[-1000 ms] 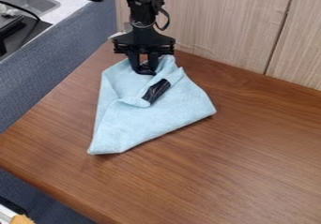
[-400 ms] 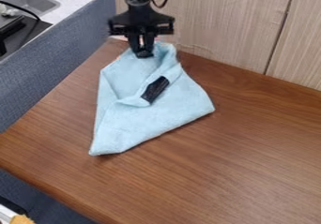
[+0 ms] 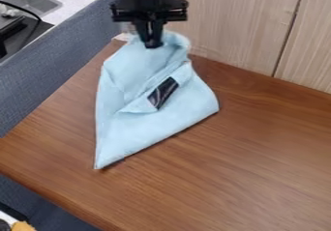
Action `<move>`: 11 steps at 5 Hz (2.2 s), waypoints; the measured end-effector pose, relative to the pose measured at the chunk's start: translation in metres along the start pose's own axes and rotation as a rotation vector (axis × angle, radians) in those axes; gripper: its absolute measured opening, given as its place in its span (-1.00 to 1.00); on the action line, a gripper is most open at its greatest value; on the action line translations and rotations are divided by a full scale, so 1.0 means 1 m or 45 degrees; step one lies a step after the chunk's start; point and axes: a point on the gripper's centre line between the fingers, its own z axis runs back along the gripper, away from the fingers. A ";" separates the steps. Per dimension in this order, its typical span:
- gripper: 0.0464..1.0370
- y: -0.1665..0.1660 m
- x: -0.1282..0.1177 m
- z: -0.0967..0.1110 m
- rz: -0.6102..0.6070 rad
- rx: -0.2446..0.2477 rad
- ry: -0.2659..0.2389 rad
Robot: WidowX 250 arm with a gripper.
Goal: Fold the cloth from top left to bottom right
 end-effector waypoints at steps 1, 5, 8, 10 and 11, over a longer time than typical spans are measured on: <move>-0.88 -0.016 -0.025 0.017 -0.070 -0.022 -0.009; -0.88 -0.014 -0.121 -0.005 -0.291 0.001 0.046; -0.43 -0.002 -0.136 -0.027 -0.271 0.083 0.205; 0.79 -0.001 -0.134 -0.021 -0.278 0.114 0.213; 0.95 -0.005 -0.126 -0.008 -0.269 0.101 0.166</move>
